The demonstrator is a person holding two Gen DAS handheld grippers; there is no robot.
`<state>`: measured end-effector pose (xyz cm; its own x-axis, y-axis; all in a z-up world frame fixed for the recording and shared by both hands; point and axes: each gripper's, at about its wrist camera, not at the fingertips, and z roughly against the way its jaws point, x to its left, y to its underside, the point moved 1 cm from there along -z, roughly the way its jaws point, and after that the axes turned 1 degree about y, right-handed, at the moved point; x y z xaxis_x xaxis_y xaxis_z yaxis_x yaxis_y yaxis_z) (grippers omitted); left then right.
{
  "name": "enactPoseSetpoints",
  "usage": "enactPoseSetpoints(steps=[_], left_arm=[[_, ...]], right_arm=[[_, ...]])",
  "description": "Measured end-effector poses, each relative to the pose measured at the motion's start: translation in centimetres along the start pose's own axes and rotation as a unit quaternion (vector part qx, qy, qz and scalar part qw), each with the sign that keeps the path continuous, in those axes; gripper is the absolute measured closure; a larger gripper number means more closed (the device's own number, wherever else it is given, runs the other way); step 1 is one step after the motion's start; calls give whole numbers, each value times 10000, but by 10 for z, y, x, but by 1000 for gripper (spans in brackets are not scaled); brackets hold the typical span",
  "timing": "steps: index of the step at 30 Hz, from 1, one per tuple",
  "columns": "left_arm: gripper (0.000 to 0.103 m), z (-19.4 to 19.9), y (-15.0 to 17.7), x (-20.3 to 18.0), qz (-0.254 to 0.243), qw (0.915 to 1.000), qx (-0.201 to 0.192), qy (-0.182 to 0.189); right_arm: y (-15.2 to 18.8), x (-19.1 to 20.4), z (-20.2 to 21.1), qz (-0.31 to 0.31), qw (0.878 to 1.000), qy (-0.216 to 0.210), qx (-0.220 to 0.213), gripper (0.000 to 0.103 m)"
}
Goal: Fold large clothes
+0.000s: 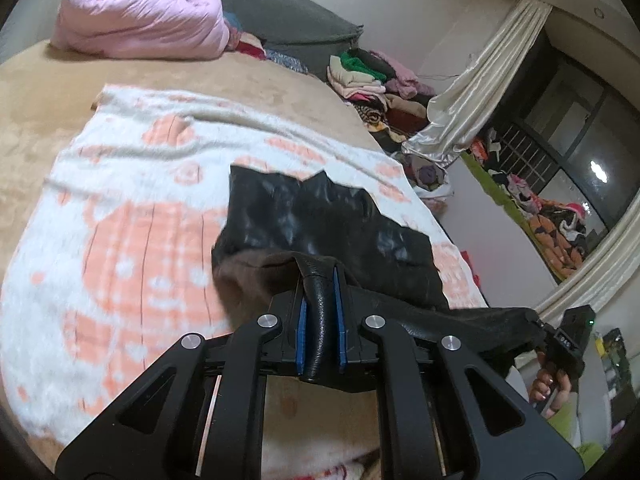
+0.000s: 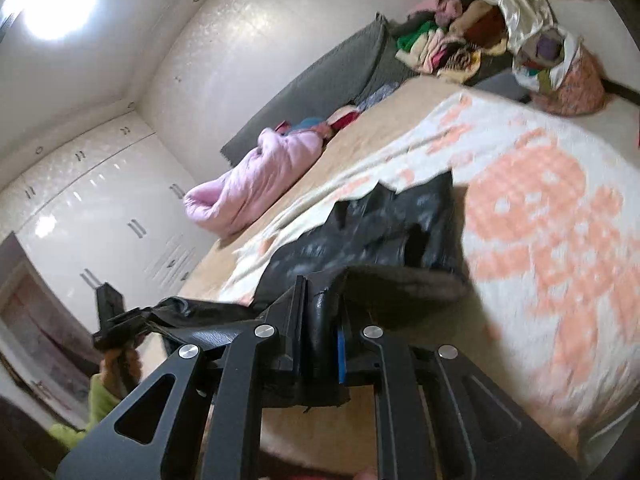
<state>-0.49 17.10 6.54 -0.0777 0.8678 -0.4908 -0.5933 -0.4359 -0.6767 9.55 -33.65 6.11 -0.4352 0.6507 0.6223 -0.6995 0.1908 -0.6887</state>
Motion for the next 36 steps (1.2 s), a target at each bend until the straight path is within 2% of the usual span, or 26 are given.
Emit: enactPoseSetpoints(steps=[2,9,20,27,30,36], left_arm=[[98,-10,-13,-6,-112,9998,-69,-171],[97,-45,-48,-8,-193,9989,-146,-393],[96,-101,-89,7,34,9976,5,-691],[95,-136,-97,30,293,9953,222,-897],[95,-153,-93,39,351,9937,347,-1009],[92,-176,-86,46,237,9910,375,-1259]], right_arm=[[-9,-1,-10,5,9999,112,-90,92],[-43,-5,-48,26,9984,468,-325,92],[-87,-31,-119,-274,9936,1087,-147,91],[-100,-58,-159,-534,9869,1520,105,90],[-100,-74,-176,-760,9850,1529,258,90],[-89,-96,-198,-813,9855,1480,167,88]])
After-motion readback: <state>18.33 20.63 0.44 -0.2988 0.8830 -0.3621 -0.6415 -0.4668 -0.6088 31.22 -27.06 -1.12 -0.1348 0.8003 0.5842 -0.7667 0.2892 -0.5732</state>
